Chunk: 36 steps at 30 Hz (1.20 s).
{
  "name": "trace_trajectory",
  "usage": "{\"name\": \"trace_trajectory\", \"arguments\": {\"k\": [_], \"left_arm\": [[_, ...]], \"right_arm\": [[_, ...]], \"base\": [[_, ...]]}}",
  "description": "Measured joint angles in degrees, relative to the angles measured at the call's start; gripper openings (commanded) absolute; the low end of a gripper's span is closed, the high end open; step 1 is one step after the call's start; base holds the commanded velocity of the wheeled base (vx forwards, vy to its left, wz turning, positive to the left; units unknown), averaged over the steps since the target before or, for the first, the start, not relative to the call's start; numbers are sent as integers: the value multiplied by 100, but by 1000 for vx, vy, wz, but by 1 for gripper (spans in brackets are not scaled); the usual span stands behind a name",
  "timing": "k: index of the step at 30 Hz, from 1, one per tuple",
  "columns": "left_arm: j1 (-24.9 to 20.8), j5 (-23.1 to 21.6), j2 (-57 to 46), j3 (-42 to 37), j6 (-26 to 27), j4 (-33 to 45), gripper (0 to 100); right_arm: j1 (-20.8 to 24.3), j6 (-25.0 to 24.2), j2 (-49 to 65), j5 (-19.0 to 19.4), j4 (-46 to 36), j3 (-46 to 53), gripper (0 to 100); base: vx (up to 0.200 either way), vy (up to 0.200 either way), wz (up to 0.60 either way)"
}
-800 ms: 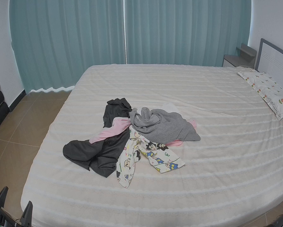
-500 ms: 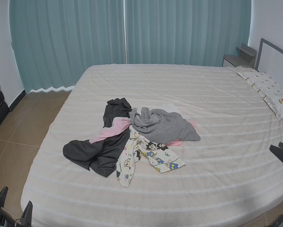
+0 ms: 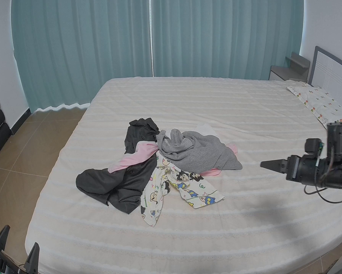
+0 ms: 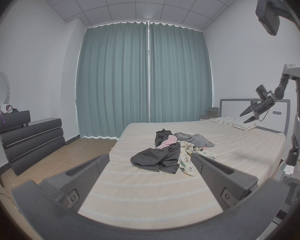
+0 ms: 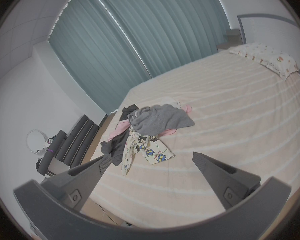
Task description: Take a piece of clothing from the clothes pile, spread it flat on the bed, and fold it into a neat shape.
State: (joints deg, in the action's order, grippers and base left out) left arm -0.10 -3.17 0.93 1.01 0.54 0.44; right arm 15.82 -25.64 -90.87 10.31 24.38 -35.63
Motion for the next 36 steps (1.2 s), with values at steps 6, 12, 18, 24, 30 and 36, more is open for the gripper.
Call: {"name": "trace_trajectory", "arguments": {"k": [6, 12, 18, 24, 30, 36], "left_arm": [[0, 0, 0, 0, 0, 0, 100], [0, 0, 0, 0, 0, -1, 100], [0, 0, 0, 0, 0, 0, 100], [0, 0, 0, 0, 0, 0, 100], [0, 0, 0, 0, 0, 0, 100], [0, 0, 0, 0, 0, 0, 100]], "right_arm": [[182, -222, -1731, -195, 354, -890, 100], [446, -446, -3369, -375, 578, -1935, 100], [807, -591, -4609, -931, 644, -2999, 100], [1065, -514, -5260, -1175, 611, -3416, 100], [1151, -261, -5453, -1168, 651, -3451, 100], [1292, 99, -5510, -1168, 663, -3451, 100]], "base": [[0, 0, 0], [0, 0, 0], [0, 0, 0], [0, 0, 0], [0, 0, 0], [0, 0, 0]]}}
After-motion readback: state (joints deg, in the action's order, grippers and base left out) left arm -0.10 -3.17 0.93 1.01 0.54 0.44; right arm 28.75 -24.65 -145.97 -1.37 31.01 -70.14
